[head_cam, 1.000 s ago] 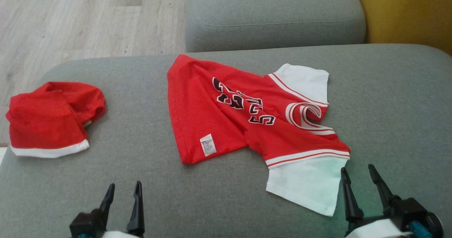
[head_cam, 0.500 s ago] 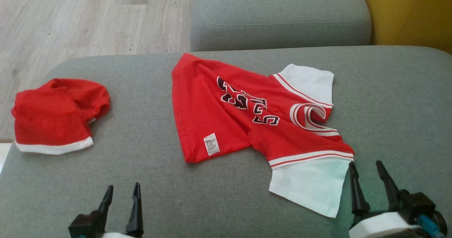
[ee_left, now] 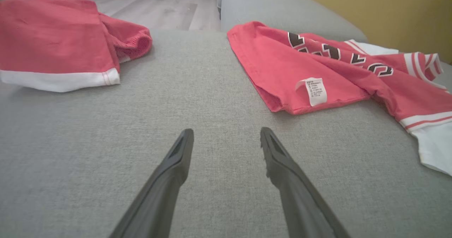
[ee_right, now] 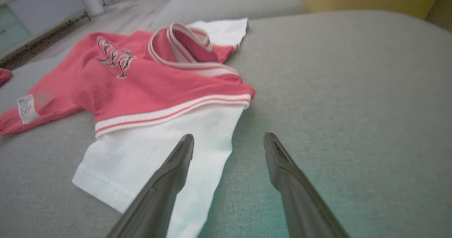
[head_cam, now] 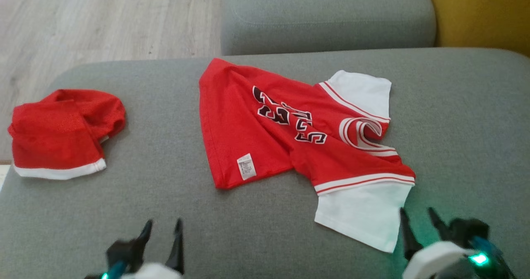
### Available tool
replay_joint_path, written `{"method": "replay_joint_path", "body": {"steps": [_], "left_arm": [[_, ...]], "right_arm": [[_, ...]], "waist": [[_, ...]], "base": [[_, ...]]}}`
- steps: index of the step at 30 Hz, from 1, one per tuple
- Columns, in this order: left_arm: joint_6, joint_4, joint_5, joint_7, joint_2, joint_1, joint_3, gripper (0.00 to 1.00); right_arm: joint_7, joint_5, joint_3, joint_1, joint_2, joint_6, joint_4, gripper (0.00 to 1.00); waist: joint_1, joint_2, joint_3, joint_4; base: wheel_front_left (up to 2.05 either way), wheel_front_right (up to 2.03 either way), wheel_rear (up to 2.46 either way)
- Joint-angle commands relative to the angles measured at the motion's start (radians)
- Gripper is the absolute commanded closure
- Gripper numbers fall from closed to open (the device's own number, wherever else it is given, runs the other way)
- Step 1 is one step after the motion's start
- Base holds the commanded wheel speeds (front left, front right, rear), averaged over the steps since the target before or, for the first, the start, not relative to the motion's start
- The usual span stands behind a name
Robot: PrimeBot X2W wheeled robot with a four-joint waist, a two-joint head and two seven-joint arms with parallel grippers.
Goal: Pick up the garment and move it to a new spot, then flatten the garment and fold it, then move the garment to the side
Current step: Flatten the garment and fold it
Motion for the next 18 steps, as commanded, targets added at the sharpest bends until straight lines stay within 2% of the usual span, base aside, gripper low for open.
{"method": "replay_joint_path", "body": {"steps": [1,5,8,13,18], "left_arm": [[0.008,-0.026,0.002,0.016,-0.005,-0.094,0.017,0.00],[0.021,0.011,0.011,0.127,-0.005,-0.172,-0.013,0.00],[0.022,0.031,0.006,0.226,-0.005,-0.225,-0.036,0.00],[0.028,0.045,-0.013,0.337,-0.005,-0.290,-0.054,0.00],[0.040,0.064,-0.031,0.372,-0.005,-0.329,-0.064,0.00]], "right_arm": [[0.036,0.017,0.035,-0.067,-0.006,0.008,-0.022,0.00],[0.211,0.034,0.088,-0.091,-0.006,0.008,0.003,0.00],[0.303,0.023,0.097,-0.098,-0.006,0.008,0.000,0.00],[0.384,0.005,0.099,-0.088,-0.006,0.008,-0.040,0.00],[0.423,0.022,0.138,-0.083,-0.006,0.008,-0.077,0.00]], "waist": [[0.0000,0.0000,0.009,-0.004],[0.0000,0.0000,0.036,-0.010],[0.0000,0.0000,0.060,-0.011],[0.0000,0.0000,0.086,-0.018],[0.0000,0.0000,0.102,-0.031]], "base": [[0.00,0.00,0.00],[0.00,0.00,0.00],[0.00,0.00,0.00],[0.00,0.00,0.00],[0.00,0.00,0.00]]}}
